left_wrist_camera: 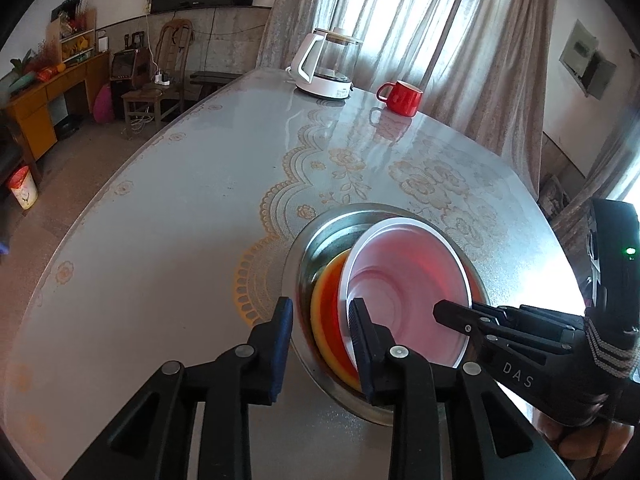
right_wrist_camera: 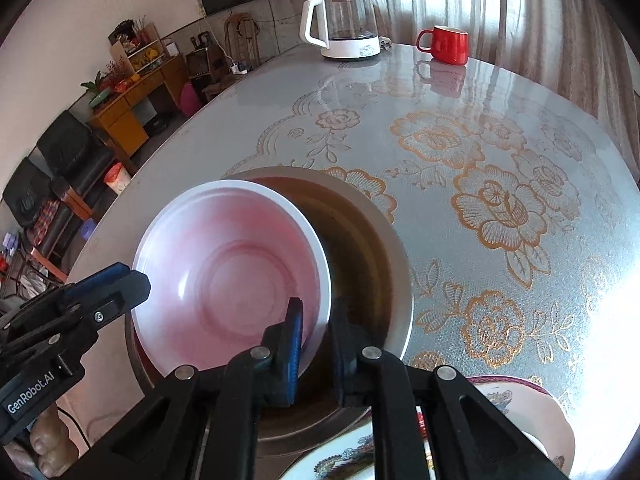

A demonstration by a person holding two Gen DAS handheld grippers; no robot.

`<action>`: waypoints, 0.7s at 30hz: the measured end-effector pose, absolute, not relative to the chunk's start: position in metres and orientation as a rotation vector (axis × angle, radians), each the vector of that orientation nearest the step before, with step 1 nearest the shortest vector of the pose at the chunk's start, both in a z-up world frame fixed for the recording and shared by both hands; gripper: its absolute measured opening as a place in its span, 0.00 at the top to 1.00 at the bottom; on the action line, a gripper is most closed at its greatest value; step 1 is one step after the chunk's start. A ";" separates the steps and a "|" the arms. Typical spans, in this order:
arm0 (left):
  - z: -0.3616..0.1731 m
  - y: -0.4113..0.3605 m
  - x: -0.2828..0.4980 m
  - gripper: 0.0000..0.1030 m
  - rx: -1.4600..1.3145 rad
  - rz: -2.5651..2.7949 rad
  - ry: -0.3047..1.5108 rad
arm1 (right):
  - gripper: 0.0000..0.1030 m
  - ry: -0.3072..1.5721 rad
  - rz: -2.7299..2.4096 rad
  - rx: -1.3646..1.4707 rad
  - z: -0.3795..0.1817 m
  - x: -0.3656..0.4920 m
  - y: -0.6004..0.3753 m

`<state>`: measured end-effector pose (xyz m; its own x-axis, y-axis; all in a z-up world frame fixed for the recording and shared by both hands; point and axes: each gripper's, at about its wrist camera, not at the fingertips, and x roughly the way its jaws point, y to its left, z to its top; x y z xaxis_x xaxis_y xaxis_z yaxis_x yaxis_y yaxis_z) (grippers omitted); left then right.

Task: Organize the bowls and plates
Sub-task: 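Lower the red-and-pink bowl into the yellow bowl and open the left tool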

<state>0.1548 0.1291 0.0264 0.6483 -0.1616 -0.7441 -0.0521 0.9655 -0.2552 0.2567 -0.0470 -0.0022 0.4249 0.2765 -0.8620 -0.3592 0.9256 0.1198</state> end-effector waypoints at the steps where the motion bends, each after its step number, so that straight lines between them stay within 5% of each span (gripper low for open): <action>1: 0.027 0.129 0.155 0.70 -0.267 -0.065 0.867 | 0.89 1.076 0.404 -0.096 -0.002 0.256 -0.047; 21: 0.018 0.125 0.143 0.70 -0.207 -0.042 0.859 | 0.77 1.032 0.385 -0.081 -0.001 0.246 -0.046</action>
<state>0.1433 0.1249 0.0177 0.6533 -0.1204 -0.7474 -0.0465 0.9790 -0.1984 0.2458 -0.0460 -0.0008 0.4530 0.2733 -0.8486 -0.3490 0.9302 0.1134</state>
